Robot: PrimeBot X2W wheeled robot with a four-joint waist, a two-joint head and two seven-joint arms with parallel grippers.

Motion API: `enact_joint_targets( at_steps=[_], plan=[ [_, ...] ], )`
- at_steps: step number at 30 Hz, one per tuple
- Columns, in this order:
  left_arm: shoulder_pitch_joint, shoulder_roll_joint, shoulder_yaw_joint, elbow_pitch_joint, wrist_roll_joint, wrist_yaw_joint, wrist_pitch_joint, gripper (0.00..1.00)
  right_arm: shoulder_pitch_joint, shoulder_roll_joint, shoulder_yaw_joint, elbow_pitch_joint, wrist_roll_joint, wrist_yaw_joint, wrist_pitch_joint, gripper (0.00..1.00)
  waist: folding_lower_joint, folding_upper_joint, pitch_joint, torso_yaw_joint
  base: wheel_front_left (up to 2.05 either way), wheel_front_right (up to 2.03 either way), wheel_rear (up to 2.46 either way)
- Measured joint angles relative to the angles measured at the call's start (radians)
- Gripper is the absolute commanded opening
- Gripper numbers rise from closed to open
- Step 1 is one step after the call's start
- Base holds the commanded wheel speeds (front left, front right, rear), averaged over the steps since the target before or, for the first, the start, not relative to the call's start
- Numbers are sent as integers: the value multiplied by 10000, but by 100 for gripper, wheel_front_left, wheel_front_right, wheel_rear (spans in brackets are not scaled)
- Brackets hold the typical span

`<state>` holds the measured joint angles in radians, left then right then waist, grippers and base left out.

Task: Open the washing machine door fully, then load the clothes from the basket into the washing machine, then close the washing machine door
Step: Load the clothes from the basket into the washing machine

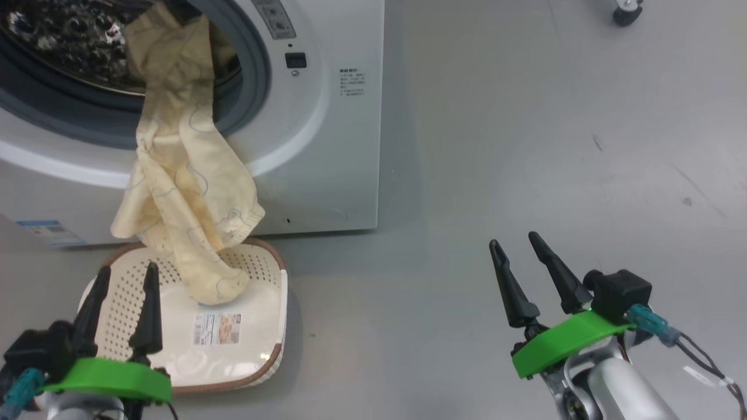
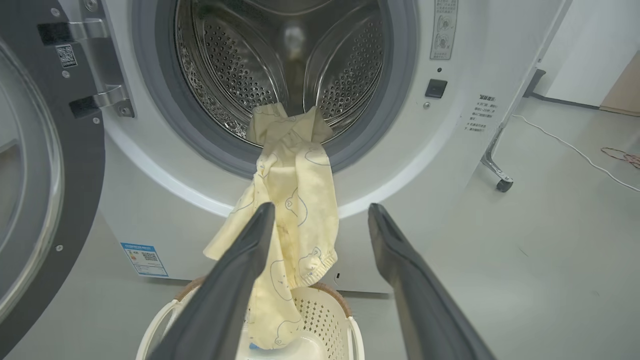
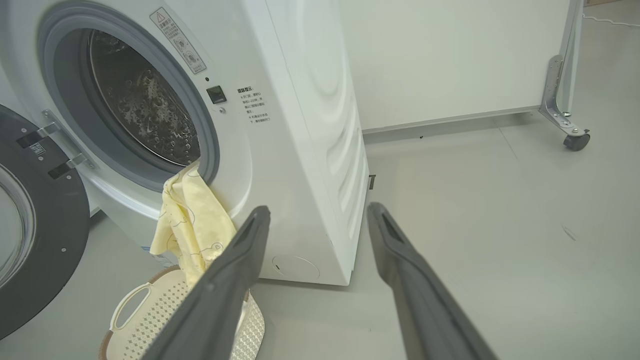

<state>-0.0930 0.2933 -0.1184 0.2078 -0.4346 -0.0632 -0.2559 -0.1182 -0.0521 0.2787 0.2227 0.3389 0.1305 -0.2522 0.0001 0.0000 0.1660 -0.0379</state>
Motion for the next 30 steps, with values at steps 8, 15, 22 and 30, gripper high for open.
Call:
enact_joint_targets(
  at_steps=[8, 15, 22, 30],
  plan=[
    [-1843, 25, 36, 1189, -272, -433, -2, 100, -754, -2, 36, -364, -336, 0, 0, 100, 1, 0, 1631, -91, 0, 0, 0],
    [-4025, 272, -499, 3049, -314, -604, 102, 100, -1086, -2, 44, -616, -581, 0, 0, 100, 2, -1, 3031, -222, 0, 0, 0],
    [-5791, 364, -742, 4949, -1147, -610, 644, 100, -1313, -4, -23, -926, -589, 0, 0, 100, 1, -1, 4009, -471, 0, 0, 0],
    [-7455, 796, -1442, 6598, -2031, -679, 884, 100, -1371, -4, 10, -1302, -587, 0, 0, 100, 0, -1, 4930, -970, 0, 0, 0]
  ],
)
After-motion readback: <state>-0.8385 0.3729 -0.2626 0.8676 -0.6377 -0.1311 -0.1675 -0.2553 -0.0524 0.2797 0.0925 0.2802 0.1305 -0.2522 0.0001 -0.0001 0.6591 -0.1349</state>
